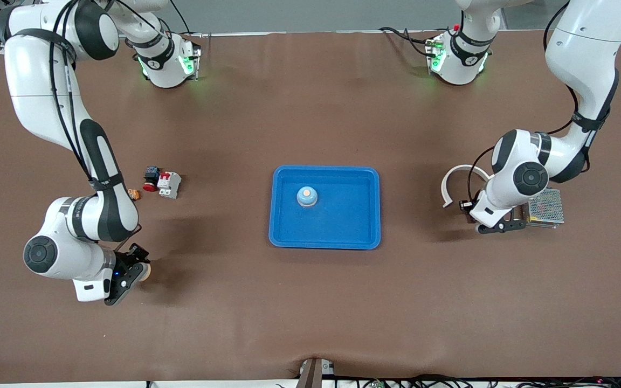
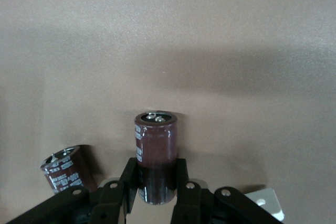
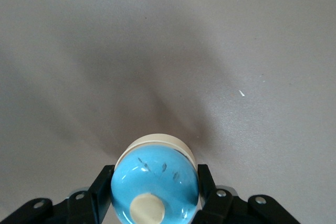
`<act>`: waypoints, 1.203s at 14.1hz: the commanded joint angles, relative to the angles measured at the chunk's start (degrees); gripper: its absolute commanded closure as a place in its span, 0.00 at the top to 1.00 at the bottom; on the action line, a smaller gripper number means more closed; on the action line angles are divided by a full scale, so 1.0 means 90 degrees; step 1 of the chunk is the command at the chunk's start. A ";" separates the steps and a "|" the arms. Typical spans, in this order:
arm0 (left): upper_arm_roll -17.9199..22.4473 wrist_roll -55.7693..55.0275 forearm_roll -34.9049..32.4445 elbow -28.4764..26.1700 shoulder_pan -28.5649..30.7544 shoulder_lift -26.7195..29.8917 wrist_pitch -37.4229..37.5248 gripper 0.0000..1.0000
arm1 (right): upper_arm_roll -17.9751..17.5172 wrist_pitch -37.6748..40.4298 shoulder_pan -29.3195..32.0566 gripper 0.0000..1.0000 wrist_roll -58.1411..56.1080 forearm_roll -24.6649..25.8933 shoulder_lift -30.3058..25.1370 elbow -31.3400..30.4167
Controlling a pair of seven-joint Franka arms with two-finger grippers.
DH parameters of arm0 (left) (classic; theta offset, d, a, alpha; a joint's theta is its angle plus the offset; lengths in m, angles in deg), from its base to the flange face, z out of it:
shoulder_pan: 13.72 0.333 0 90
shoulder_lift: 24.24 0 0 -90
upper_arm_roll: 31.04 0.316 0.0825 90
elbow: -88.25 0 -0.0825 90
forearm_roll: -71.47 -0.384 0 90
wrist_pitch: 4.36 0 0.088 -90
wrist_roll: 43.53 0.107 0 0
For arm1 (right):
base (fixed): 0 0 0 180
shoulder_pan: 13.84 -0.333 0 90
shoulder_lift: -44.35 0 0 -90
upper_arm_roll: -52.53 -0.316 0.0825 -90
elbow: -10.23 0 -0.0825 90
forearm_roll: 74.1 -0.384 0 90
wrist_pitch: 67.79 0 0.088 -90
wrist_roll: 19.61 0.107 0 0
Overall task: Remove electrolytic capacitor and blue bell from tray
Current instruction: 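Carry the capacitor with the left gripper while the right gripper carries the bell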
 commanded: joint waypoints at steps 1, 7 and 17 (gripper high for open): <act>-0.0064 -0.0092 -0.0142 -0.0214 0.0019 0.0140 -0.0108 0.10 | -0.0106 -0.0151 0.0154 0.58 -0.0346 -0.0160 0.0101 0.0024; -0.0365 -0.0043 -0.0064 0.0925 -0.0020 0.0237 0.1225 1.00 | -0.0116 -0.0200 0.0164 0.58 -0.0356 -0.0169 0.0170 0.0024; -0.0708 -0.0004 0.0512 0.3915 0.0039 0.0588 0.3825 1.00 | -0.0116 -0.0239 0.0164 0.58 -0.0542 -0.0443 0.0238 0.0024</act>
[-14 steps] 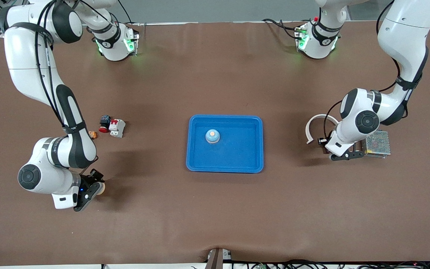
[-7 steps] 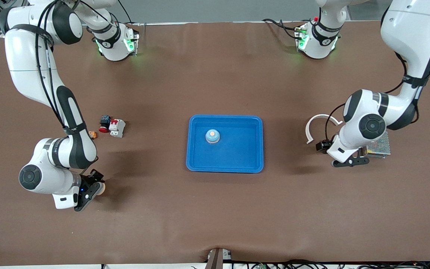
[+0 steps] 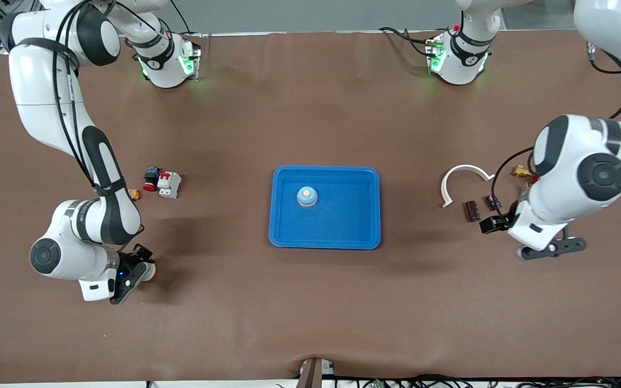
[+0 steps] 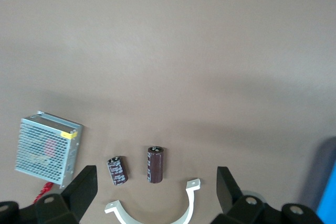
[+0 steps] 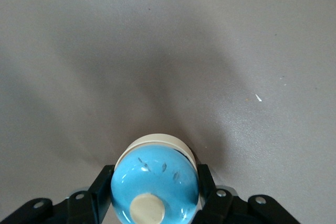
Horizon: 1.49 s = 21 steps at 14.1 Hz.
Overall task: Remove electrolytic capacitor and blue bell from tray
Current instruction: 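Set the bell down with the right gripper while the left gripper withdraws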
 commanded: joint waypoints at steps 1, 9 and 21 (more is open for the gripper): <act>-0.0056 0.0050 0.0123 0.0570 0.0025 0.0279 0.0832 1.00 | -0.0109 -0.0038 0.0117 0.58 -0.0195 -0.0176 0.0026 0.0041; -0.0027 0.0363 0.0601 0.0991 0.0064 0.1392 0.1919 1.00 | -0.0109 -0.0038 0.0117 1.00 -0.0185 -0.0430 0.0026 0.0041; 0.1604 0.1785 0.1608 0.0445 -0.0922 0.2907 0.2769 1.00 | -0.0830 0.2050 -0.0205 1.00 0.4086 -0.0420 -0.0325 0.1437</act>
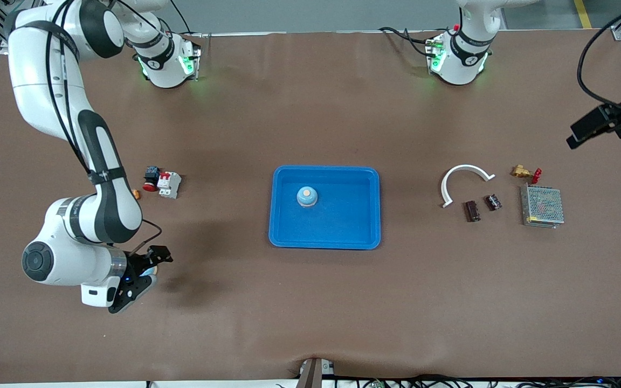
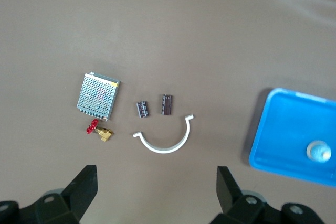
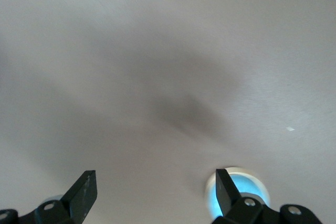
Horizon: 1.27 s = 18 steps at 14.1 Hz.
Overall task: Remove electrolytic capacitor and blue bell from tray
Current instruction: 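Move the right gripper to the second blue bell in the tray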
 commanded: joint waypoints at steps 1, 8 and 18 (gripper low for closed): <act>0.0133 0.0751 0.0058 -0.0484 -0.0172 0.0460 0.0014 1.00 | -0.0382 0.0390 0.0008 1.00 0.1660 -0.0060 -0.0151 0.0258; 0.0396 0.0734 0.0029 -0.0611 -0.0367 0.0431 0.0014 1.00 | -0.0403 0.0430 -0.1220 1.00 0.5567 0.0105 -0.0435 0.0238; 0.0182 0.0782 0.0019 -0.0856 -0.0406 0.0470 0.0151 1.00 | -0.0403 0.0049 -0.2853 1.00 0.7515 0.0965 -0.0357 0.0023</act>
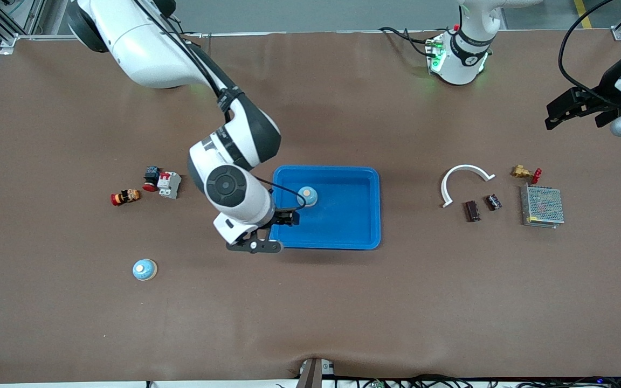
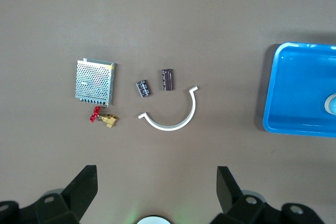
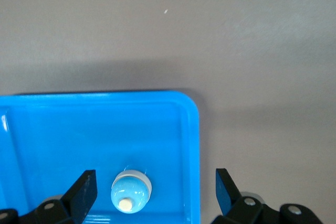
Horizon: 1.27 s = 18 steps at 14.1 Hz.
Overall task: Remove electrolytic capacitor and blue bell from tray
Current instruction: 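Move the right gripper to the second blue bell in the tray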
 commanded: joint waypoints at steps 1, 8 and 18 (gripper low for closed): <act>-0.0078 0.0100 0.0019 -0.0098 0.0012 0.0141 0.0030 1.00 | 0.0038 -0.0151 -0.0145 1.00 0.0127 0.0101 0.0001 -0.0158; -0.0068 0.0110 0.0029 -0.0098 0.0042 0.0131 0.0030 1.00 | 0.0077 -0.1303 -0.0613 1.00 0.0350 0.0140 0.0001 -0.1037; -0.0059 0.0110 0.0029 -0.0078 0.0042 0.0102 -0.0028 1.00 | 0.0077 -0.2357 -0.1073 1.00 0.0596 0.0472 -0.0019 -0.1954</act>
